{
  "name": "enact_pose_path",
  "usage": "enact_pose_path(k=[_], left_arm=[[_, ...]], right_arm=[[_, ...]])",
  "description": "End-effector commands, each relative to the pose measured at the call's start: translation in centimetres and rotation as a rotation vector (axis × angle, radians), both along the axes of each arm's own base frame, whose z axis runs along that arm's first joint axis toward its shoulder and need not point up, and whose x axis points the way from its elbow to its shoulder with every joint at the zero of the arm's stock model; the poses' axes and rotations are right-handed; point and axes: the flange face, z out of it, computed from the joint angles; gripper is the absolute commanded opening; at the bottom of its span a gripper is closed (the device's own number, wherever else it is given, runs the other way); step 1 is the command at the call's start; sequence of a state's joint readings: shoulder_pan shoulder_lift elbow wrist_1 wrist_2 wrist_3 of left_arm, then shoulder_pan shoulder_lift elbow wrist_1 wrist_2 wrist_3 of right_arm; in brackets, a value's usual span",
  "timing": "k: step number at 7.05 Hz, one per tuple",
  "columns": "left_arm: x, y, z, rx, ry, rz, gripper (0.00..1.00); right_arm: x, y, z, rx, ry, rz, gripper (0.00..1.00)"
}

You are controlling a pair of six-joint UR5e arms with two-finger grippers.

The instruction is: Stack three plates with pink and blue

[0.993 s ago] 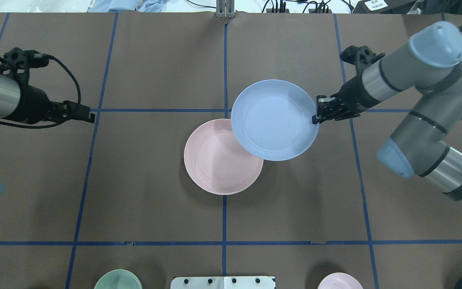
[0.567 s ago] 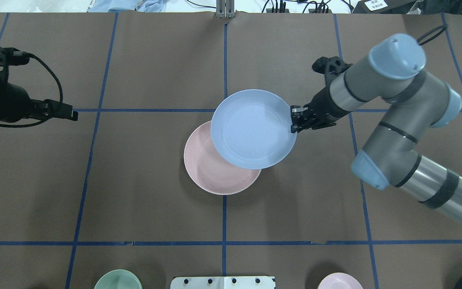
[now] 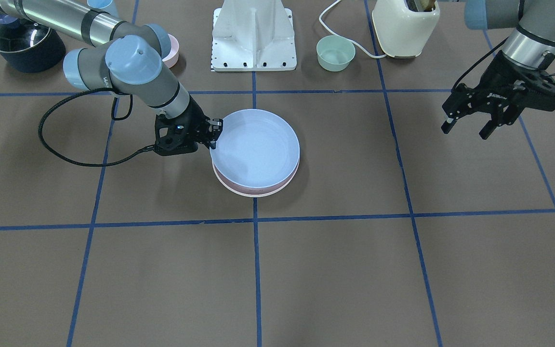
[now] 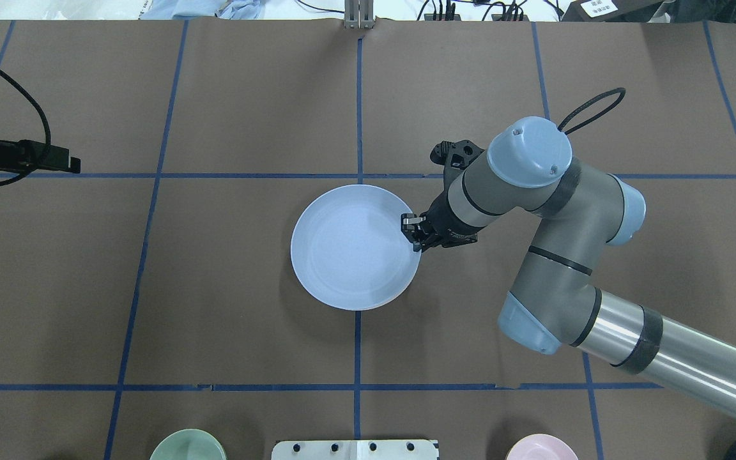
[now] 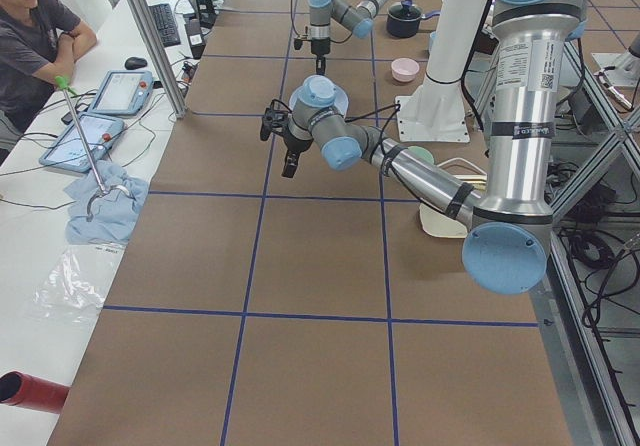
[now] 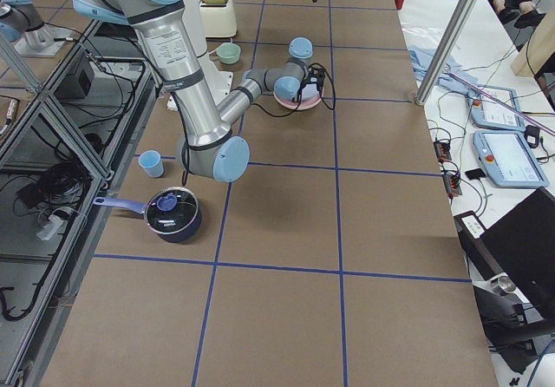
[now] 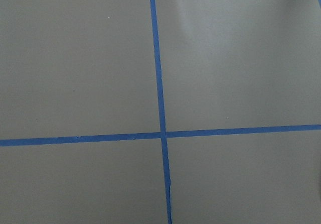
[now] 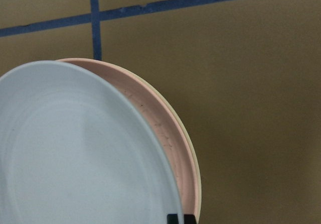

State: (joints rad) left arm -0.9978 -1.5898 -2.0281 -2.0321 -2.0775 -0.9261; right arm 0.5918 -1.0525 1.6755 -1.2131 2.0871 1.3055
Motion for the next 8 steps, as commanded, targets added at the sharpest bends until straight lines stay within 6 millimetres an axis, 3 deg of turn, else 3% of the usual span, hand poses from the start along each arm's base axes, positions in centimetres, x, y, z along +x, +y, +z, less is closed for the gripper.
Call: enact_pose_path(k=[1,2,3,4,5,6,8], left_arm=[[0.0,-0.2,0.5,-0.007,-0.005,-0.001,1.0],[0.5,-1.0,1.9,-0.03,-0.02,-0.001,1.0],[0.6,-1.1,2.2,-0.033,-0.022,-0.001,1.0],[0.5,-1.1,2.3,-0.032,-0.022,-0.002,1.0],[0.3,-1.2,2.6,-0.037,-0.027,-0.005,1.0],[-1.2,-1.8,2.7,-0.037,-0.028,-0.036,1.0],[-5.4,-3.6,4.2,0.065,-0.108,-0.017,1.0]], right_arm=[[0.9,-0.3,-0.3,0.005,0.001,0.02,1.0],[3.3,-2.3,-0.4,-0.018,0.04,0.063,1.0],[7.3,-3.9,-1.2,-0.012,0.085,0.094,1.0],[12.1,-5.1,-2.1,0.073,0.141,0.066,1.0],[17.5,-5.7,-1.1,0.146,0.214,0.027,1.0],[23.0,-6.0,1.8,0.223,0.288,-0.036,1.0],[35.5,-7.8,11.2,0.378,0.411,-0.19,1.0]])
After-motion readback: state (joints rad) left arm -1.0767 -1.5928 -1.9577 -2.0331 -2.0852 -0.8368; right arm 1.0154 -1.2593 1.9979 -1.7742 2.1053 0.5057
